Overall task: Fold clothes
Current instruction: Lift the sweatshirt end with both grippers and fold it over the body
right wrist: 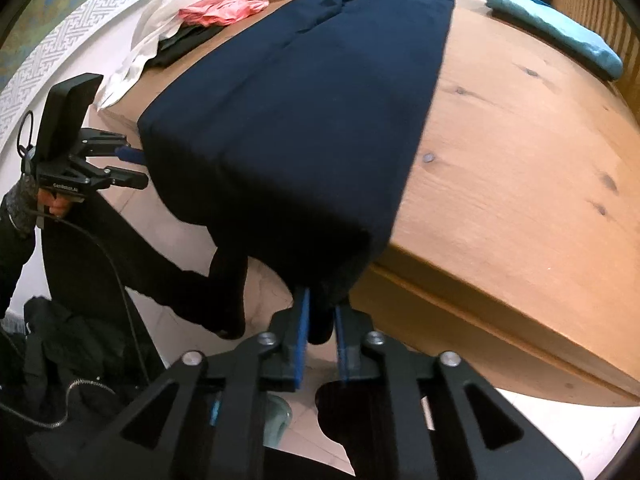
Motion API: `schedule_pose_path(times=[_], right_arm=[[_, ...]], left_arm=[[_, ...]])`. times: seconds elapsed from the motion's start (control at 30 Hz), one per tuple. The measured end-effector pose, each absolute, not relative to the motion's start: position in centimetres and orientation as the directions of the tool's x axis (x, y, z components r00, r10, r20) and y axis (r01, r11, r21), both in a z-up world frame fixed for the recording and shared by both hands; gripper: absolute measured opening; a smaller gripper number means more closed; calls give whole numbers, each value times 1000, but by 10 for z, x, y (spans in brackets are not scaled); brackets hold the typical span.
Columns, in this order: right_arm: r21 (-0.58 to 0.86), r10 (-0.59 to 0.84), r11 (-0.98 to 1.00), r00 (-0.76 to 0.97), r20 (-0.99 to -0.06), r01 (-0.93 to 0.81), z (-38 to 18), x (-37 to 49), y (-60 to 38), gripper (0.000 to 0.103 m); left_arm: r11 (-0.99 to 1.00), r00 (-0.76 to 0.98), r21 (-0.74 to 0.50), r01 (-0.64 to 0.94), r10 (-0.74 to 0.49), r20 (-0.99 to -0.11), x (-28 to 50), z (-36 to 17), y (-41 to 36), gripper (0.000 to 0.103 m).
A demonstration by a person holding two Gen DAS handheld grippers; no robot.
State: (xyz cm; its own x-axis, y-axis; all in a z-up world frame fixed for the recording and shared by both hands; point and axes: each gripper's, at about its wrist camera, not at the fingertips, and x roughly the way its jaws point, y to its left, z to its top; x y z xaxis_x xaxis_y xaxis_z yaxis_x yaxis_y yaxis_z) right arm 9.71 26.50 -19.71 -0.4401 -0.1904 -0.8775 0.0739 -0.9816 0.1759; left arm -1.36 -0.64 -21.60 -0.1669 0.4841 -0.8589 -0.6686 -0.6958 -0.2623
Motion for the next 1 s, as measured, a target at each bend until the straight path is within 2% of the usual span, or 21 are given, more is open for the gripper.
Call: schedule_pose_path(times=[0.2,0.3,0.4,0.47,0.5,0.57,0.73,0.9,1.0], right_arm=[[195,-200,-979,-433,-879,57,-201,93,267,17],[198,-203,-979,-417,-886,57,-206,87,266,23],[225,-231,-972,-394,-890,61,-211,79,262,25],[249,-258,-966,-395,-882,75,-214,76,260,25],[258,-268,-963,-397,-878,80,-214,76,259,25],[294,-304,-952,-395,-867,87,-212,75,259,5],[431,-440,-895,-377,-815,112,-190,83,262,5],[617,-589,-781,-444,-676,97,-147,82,284,5],[686,-631,-722,-495,-598,91,-124,68,300,5]], left_arm=[[-657,-121,-253,-710,468,-876,-15,-222,5,44],[-647,-82,-312,-696,502,-861,-17,-229,6,43],[-645,-74,-315,-696,501,-862,-19,-236,8,32],[-634,-67,-336,-696,523,-850,-20,-234,6,10],[-625,-59,-358,-694,544,-837,-20,-231,5,8],[-604,-41,-401,-689,585,-810,-19,-225,2,5],[-509,30,-560,-653,722,-691,-11,-203,-7,5],[-432,18,-648,-627,824,-566,-10,-158,-22,3],[-390,1,-694,-605,872,-490,-32,-130,-33,3]])
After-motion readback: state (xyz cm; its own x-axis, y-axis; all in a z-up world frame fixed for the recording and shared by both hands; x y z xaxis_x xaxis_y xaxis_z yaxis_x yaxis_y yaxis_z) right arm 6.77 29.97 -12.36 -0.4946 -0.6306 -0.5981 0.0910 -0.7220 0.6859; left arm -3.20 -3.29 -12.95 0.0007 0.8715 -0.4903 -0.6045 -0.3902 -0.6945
